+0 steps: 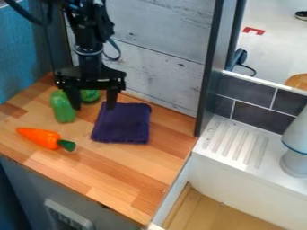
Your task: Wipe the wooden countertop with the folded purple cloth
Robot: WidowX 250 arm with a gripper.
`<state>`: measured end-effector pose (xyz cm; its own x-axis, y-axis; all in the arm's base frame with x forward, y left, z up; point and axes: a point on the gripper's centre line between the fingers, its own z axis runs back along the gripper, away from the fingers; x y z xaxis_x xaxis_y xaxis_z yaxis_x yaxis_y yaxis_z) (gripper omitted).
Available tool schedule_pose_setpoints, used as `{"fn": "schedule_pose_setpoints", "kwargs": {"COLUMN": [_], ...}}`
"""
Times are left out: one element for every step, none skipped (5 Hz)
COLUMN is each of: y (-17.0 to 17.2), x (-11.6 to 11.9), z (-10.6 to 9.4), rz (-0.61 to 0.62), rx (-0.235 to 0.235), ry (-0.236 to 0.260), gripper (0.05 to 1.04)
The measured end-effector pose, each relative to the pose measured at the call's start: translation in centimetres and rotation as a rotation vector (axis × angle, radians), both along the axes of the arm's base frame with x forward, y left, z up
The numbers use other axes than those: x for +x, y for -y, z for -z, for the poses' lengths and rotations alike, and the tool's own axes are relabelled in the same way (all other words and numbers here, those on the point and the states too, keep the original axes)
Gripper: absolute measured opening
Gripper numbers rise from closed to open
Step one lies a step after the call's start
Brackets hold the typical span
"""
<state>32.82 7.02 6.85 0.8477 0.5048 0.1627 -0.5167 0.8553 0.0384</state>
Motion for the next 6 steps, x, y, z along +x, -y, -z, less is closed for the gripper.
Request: {"fn": "schedule_pose_setpoints", "kwargs": {"y": [0.2,0.7,1.7,1.9,1.9,2.1], "x": [1.7,3.8,5.1,5.3,5.5,5.6], "z": [1.1,2.9,4.4,6.3,7.2,7.5], "rz": [0.021,0.024,0.051,0.055,0.043,0.024], "rx": [0.005,0.003,0.014,0.005,0.006,0.001], "ry": [0.014,0.018,0.010,-0.007,-0.006,0.012], "gripper": [0.996,0.996,0.996,0.996,0.996,0.996]}}
